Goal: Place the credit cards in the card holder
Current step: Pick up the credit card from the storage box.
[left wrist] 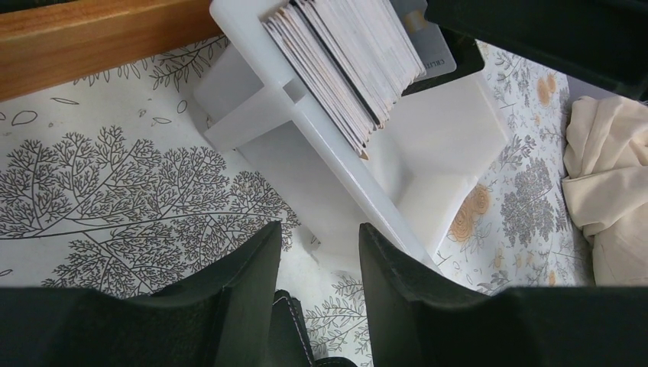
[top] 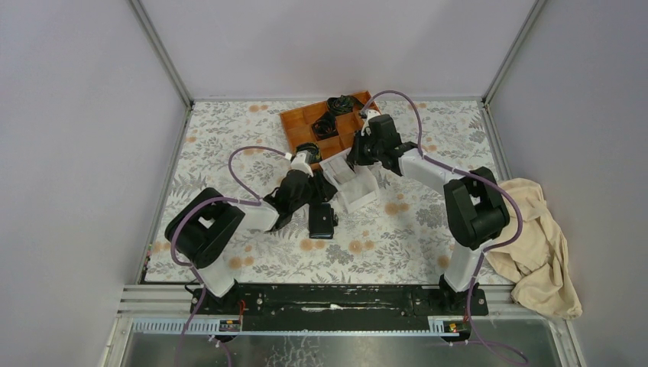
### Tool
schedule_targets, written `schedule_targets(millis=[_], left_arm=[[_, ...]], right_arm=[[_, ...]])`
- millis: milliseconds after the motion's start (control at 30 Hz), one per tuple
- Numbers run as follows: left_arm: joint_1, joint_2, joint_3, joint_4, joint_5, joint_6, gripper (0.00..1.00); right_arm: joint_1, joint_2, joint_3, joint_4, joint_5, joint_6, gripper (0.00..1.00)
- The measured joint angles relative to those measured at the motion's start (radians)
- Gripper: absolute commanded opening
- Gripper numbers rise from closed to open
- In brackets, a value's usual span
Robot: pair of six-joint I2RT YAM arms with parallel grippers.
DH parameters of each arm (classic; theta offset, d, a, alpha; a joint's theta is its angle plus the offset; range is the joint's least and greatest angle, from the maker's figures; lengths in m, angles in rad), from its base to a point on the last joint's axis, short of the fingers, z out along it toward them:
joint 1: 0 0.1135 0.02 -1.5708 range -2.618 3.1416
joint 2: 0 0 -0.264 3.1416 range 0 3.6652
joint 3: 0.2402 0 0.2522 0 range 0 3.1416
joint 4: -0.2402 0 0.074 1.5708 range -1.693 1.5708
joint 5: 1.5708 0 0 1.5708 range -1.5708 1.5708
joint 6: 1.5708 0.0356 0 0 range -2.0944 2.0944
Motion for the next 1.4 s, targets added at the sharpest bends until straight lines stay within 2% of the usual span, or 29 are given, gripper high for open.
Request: schedule_targets(millis=[500,1400], left_arm=[[0.0,-0.109,-0.031,-0.011,-0.002,0.007,0.49],[0.0,-0.129,-0.06,-0.016,-0.003,0.013,0.5]], right_arm=[[0.021,-0.04,-0.003,-0.043,0.034,-0.005,0.19],[0.048,-0.024,-0.009,-0.054,0.099,-0.02,0.12]])
